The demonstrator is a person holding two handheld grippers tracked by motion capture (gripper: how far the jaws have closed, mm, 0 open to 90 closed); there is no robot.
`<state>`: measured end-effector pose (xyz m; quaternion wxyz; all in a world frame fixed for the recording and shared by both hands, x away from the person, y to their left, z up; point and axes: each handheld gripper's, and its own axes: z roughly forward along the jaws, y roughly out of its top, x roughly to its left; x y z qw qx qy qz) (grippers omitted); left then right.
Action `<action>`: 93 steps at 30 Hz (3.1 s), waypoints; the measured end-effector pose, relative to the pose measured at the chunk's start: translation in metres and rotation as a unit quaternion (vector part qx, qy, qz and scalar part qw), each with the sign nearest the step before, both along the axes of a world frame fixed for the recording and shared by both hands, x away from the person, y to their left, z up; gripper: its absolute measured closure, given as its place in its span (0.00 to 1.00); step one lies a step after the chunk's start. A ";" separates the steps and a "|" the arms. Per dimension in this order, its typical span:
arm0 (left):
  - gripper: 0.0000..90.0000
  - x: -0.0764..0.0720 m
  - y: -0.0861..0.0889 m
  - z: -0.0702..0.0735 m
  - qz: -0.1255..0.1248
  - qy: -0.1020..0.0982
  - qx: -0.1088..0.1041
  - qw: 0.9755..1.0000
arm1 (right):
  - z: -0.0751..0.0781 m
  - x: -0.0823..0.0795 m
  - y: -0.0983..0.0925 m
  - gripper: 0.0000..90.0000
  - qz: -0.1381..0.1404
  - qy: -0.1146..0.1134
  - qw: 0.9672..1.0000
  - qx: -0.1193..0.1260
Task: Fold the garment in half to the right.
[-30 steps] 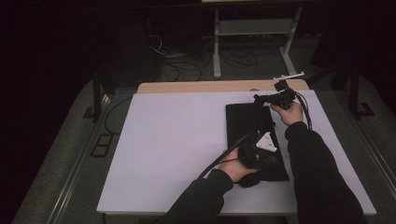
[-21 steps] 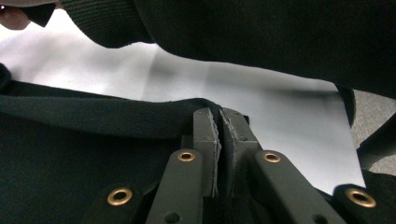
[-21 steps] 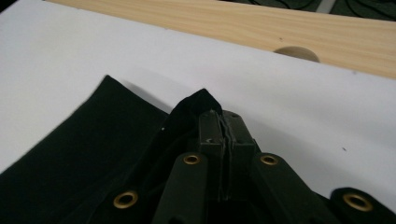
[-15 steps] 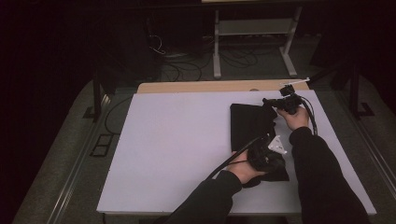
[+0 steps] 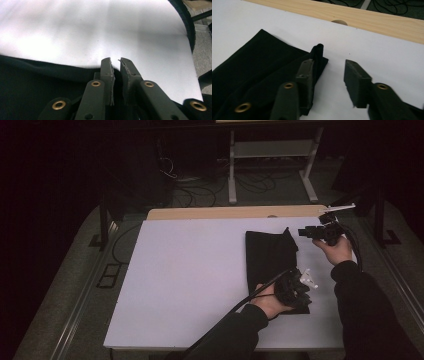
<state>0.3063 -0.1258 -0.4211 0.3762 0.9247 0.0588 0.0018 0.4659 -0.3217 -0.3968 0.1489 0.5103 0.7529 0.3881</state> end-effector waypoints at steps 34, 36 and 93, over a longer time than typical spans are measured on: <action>0.00 0.017 0.047 0.019 0.075 0.035 -0.054 0.995 | 0.018 -0.056 -0.015 0.00 0.024 -0.012 0.999 0.023; 0.00 0.018 0.053 0.020 0.085 0.037 -0.063 0.994 | 0.018 -0.059 -0.015 0.00 0.025 -0.012 0.999 0.026; 0.00 0.015 0.205 0.037 0.173 0.002 -0.088 0.981 | 0.019 -0.114 -0.006 0.00 0.050 -0.047 0.997 0.021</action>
